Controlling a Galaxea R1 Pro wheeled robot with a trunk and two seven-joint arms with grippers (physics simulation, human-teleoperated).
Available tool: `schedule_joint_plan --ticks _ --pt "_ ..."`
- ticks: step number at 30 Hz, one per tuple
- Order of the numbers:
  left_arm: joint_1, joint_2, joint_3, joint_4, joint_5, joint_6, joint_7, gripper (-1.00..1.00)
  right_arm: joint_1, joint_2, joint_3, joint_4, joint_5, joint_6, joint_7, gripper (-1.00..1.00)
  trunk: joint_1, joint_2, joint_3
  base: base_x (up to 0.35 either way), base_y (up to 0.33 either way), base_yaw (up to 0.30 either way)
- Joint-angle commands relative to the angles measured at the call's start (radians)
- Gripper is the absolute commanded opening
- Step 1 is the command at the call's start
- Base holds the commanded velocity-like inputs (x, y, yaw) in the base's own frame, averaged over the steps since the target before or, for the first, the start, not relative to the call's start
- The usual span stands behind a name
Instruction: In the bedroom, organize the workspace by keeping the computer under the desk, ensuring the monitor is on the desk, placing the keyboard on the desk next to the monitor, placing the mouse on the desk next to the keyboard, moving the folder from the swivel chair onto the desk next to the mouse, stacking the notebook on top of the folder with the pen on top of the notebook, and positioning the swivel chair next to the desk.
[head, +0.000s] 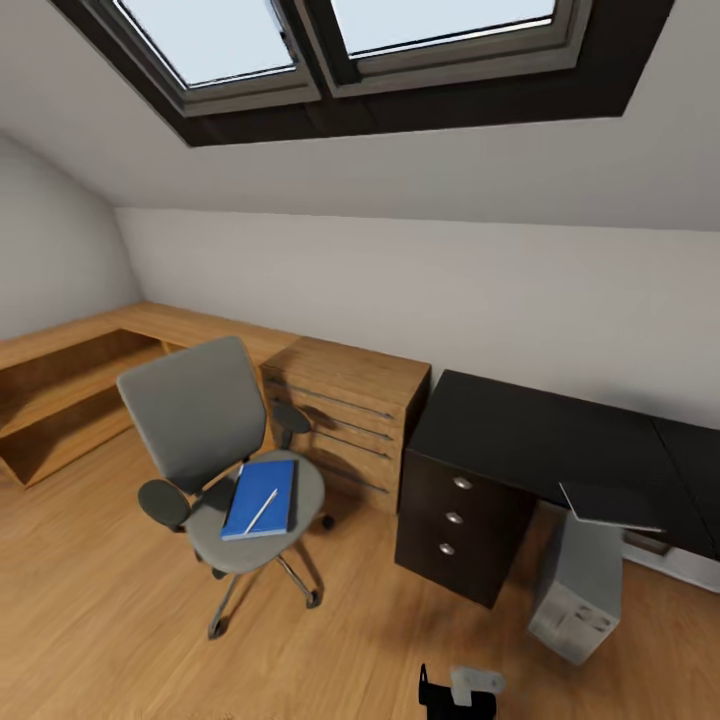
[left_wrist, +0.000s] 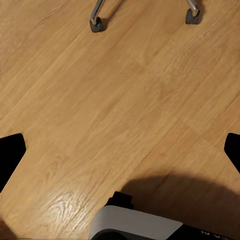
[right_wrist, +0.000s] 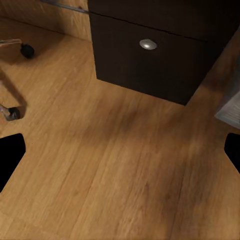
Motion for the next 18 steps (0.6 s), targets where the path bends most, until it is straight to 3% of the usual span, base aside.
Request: schedule_joint_plan --ticks 1,10,18 --pt "0.0 0.001 -0.005 -0.001 0.011 -0.006 0.005 1.0 -0.001 0.001 0.009 0.002 -0.006 -0.014 -0.004 1.0 0.0 -0.001 -0.001 0.0 0.006 0.286" --pt "-0.001 -0.002 -0.006 -0.012 0.01 -0.007 0.006 1.0 0.008 0.001 0.008 0.002 -0.006 -0.07 -0.005 1.0 0.0 -0.001 -0.001 0.0 0.002 0.286" --pt "-0.001 -0.032 -0.004 -0.006 0.013 -0.005 0.007 1.0 0.01 0.001 0.008 0.002 -0.006 -0.076 -0.006 1.0 0.0 -0.001 -0.001 0.0 0.0 0.287"
